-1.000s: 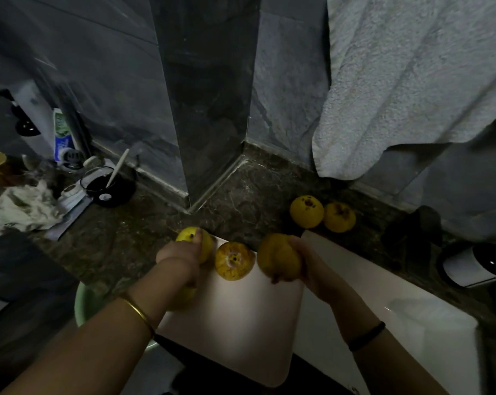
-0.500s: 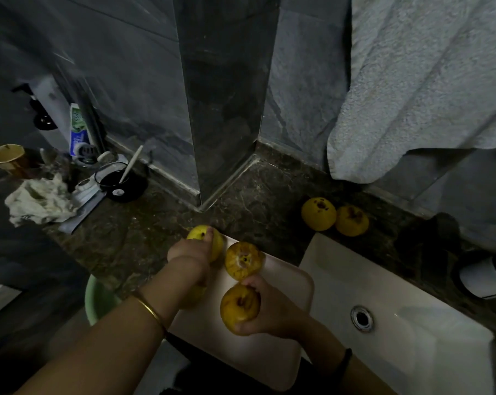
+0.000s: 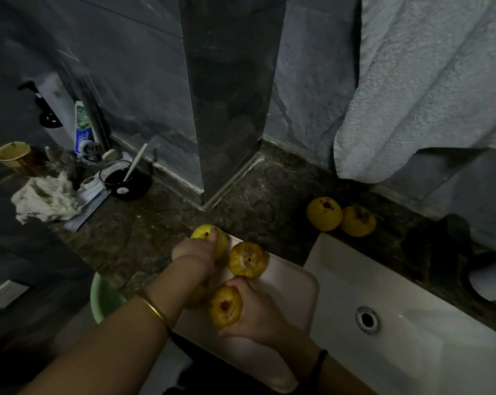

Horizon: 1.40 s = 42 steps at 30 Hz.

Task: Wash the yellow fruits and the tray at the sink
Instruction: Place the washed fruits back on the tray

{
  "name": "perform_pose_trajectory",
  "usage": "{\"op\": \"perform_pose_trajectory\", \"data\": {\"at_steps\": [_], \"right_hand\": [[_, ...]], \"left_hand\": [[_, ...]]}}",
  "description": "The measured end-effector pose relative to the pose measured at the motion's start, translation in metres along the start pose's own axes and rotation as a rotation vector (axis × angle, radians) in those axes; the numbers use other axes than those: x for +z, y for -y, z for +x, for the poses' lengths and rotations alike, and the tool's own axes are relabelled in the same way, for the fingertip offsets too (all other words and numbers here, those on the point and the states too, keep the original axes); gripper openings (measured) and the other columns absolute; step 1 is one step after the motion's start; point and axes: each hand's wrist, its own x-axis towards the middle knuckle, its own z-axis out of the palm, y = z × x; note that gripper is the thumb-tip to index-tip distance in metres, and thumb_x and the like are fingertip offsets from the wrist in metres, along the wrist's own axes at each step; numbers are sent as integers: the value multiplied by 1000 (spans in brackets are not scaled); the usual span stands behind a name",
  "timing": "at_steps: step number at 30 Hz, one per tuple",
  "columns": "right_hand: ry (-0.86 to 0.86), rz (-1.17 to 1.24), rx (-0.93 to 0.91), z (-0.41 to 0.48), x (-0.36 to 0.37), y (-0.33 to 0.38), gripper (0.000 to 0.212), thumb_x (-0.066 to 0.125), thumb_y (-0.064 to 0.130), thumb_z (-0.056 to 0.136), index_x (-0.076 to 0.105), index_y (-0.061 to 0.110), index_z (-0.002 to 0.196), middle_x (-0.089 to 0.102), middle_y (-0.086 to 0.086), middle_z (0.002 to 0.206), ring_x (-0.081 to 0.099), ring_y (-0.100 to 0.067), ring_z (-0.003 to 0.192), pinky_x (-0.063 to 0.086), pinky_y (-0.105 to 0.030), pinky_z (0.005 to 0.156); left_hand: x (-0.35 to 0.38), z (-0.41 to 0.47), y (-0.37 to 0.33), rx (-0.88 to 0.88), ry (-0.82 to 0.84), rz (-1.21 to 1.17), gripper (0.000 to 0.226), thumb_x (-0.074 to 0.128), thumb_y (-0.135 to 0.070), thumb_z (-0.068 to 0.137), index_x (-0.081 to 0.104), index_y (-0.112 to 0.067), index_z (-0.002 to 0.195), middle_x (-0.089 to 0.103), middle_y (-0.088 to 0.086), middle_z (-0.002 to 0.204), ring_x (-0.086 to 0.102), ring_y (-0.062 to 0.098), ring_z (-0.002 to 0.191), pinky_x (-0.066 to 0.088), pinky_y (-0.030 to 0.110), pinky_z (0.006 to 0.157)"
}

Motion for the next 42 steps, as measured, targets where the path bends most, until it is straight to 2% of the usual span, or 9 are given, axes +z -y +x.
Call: {"op": "perform_pose_trajectory", "data": {"at_steps": [4,14,18,21,24,26,29,32,42], "right_hand": [[105,-125,-46,1,-8,-4,85,86,43,61,38,24,129,42,0,130,50,-24,115,45,-37,91],[209,-100,8,-7,-29,-12,108,82,52,64,21,26,149,33,1,149,38,-20,133,35,-34,108],[87,100,150,-3,-68,-20,58,69,56,75,60,20,120,66,1,107,59,-8,90,49,-35,86],[-278,329,227,3,-104,-33,17,61,35,90,66,19,89,67,-1,75,62,-10,66,48,-30,64],[-685,81,373,20,-137,-59,34,57,40,90,66,11,106,67,-8,94,63,-25,90,41,-29,70],[-786,-101,381,35,-153,-73,60,46,50,81,61,3,114,63,-18,108,57,-36,104,42,-38,82],[-732,-373,439,54,-171,-85,78,61,47,80,40,3,140,37,-17,148,21,-33,142,12,-50,113],[-617,-580,509,69,-185,-93,107,63,66,73,21,4,149,17,-13,158,-3,-29,147,-8,-57,113],[-382,-643,494,88,-190,-120,116,62,81,59,23,20,149,27,-15,154,13,-36,143,-5,-61,112]], "left_hand": [[-1,0,0,3,3,-1,114,74,-26,79,-14,-28,150,39,8,146,39,28,134,42,36,98],[-1,4,-3,-3,12,21,115,75,-25,79,-15,-27,150,40,6,145,42,26,132,44,35,95],[1,6,0,-5,12,14,117,76,-29,77,-15,-29,150,39,4,146,42,26,132,45,37,96],[1,7,1,-7,18,7,117,76,-30,76,-15,-29,150,38,6,146,41,26,132,45,37,96],[1,9,0,-14,19,8,117,77,-27,76,-14,-28,150,39,9,145,41,27,131,43,36,97],[3,10,-3,-40,20,-16,115,75,-24,78,-14,-29,150,39,10,143,41,28,131,43,36,96],[4,11,-7,-63,19,-50,110,72,-22,81,-12,-30,150,37,11,144,39,28,132,43,36,97],[3,10,-5,-49,20,-41,109,70,-23,82,-14,-28,150,36,13,144,39,28,133,43,36,98],[5,10,-6,-41,-3,-24,94,58,-23,90,-14,-28,150,38,19,140,43,30,129,44,37,96]]}}
